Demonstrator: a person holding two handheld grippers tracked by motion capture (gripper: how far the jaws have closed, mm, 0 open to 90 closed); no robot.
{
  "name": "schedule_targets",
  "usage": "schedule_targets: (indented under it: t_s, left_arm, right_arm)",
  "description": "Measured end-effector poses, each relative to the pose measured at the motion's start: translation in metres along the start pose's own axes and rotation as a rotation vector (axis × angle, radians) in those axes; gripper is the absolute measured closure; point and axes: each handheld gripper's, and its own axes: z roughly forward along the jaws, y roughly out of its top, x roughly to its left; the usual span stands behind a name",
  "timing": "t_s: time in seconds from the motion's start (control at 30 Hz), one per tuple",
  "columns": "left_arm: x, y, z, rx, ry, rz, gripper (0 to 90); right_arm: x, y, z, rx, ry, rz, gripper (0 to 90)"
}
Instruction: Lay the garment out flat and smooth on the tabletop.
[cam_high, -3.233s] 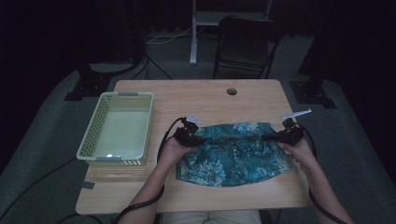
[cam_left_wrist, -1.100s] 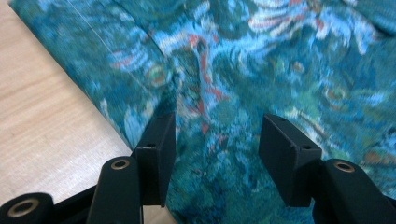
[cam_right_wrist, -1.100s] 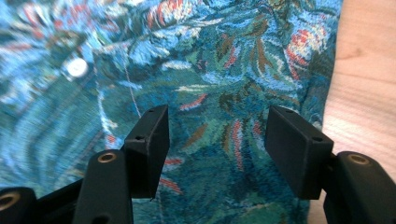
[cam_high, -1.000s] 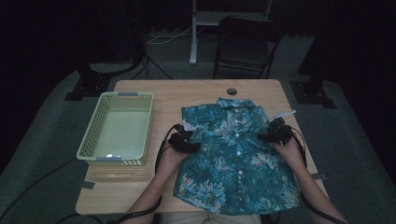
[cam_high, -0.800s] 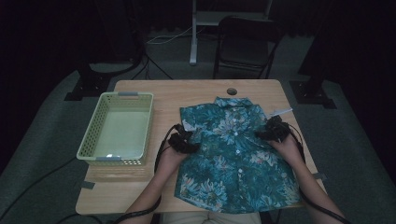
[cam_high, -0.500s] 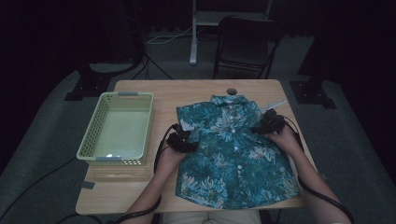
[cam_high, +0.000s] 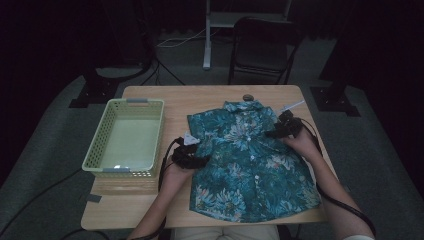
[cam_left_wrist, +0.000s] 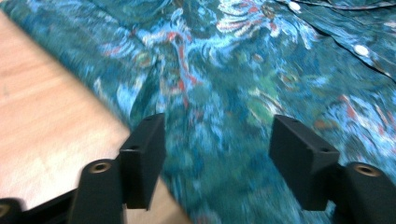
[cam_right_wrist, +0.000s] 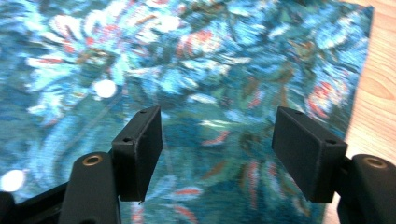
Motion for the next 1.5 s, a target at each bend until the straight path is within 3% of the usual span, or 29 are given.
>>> schedule_targets:
  t_s: [0.2, 0.37, 0.57, 1.0, 1.13, 1.5]
  left_arm:
    - [-0.002, -0.018, -0.017, -0.038, -0.013, -0.034, 21.9]
    - [-0.005, -0.029, -0.028, -0.067, 0.014, -0.049, 13.6]
    - [-0.015, -0.041, -0.038, -0.058, 0.052, -0.015, 11.6]
    - [-0.018, -0.067, -0.050, -0.022, 0.087, -0.020, 11.6]
    - [-0.020, -0.069, -0.049, 0.019, 0.121, 0.023, 11.7]
    - [-0.021, -0.069, -0.048, 0.022, 0.110, 0.044, 11.8]
  right_arm:
    - [0.015, 0.005, 0.003, -0.016, 0.024, -0.014, 26.1]
    - [0.020, 0.010, 0.007, -0.013, 0.025, -0.019, 26.2]
    - [0.027, 0.014, 0.012, -0.008, 0.034, -0.035, 26.8]
    - [0.038, 0.018, 0.026, 0.037, 0.046, -0.107, 38.4]
    - [0.040, 0.019, 0.031, 0.070, 0.022, -0.121, 44.8]
    - [0.040, 0.022, 0.033, 0.102, -0.035, -0.163, 67.2]
